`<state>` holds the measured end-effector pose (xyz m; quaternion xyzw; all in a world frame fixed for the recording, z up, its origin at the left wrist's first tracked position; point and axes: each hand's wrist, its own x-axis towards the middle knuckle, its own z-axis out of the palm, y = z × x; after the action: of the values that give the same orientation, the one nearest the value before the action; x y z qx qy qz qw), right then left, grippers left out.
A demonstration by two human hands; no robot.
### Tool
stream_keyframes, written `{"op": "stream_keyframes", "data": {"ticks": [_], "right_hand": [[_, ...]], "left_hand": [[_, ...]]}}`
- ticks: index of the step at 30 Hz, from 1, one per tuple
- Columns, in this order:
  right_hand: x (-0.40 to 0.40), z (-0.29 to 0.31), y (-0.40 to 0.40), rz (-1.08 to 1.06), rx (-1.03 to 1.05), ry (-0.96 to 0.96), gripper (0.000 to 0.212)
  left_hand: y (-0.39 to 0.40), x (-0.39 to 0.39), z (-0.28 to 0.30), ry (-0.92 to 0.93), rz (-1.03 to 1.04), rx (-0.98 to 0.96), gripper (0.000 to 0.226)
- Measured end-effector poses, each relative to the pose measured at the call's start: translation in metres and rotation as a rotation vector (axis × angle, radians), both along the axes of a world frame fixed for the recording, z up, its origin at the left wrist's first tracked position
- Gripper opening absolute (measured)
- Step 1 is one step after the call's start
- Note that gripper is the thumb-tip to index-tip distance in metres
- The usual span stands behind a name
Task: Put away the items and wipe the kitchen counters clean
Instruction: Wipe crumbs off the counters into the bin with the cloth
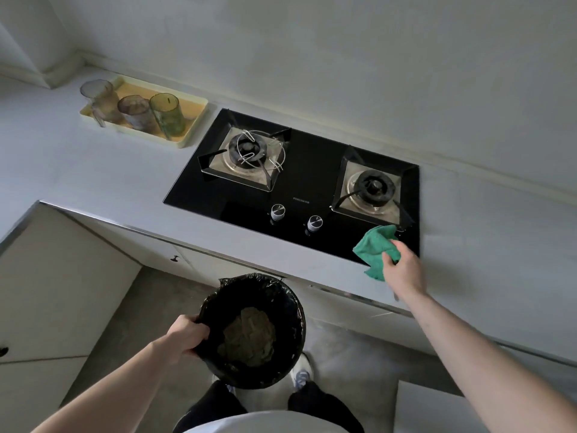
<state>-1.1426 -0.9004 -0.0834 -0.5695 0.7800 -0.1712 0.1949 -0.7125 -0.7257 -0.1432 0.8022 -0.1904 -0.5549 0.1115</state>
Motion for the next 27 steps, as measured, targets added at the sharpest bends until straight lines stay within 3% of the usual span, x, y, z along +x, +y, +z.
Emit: {"op": "stream_keyframes", "data": {"ticks": [6,13,19,22,27], "right_hand": [[-0.03,-0.04,-0.023,0.135,0.167,0.124,0.042],[0.06,-0.053,0.007,0.332,0.068,0.083,0.042],[0.151,-0.042,0.071,0.863,0.192,-0.1,0.046],[0.18,-0.035,0.066,0.826,0.18,-0.201,0.044],[0.229,-0.019,-0.01,0.733,0.034,-0.163,0.043]], "left_hand": [[0.003,-0.039,-0.01,-0.027,0.109,-0.017,0.028],[0.015,-0.078,-0.003,-0.028,0.212,-0.031,0.025],[0.019,-0.063,-0.001,-0.045,0.204,-0.025,0.024],[0.02,-0.046,0.003,-0.033,0.193,-0.029,0.026],[0.024,-0.004,0.0,-0.033,0.176,-0.02,0.026]]}}
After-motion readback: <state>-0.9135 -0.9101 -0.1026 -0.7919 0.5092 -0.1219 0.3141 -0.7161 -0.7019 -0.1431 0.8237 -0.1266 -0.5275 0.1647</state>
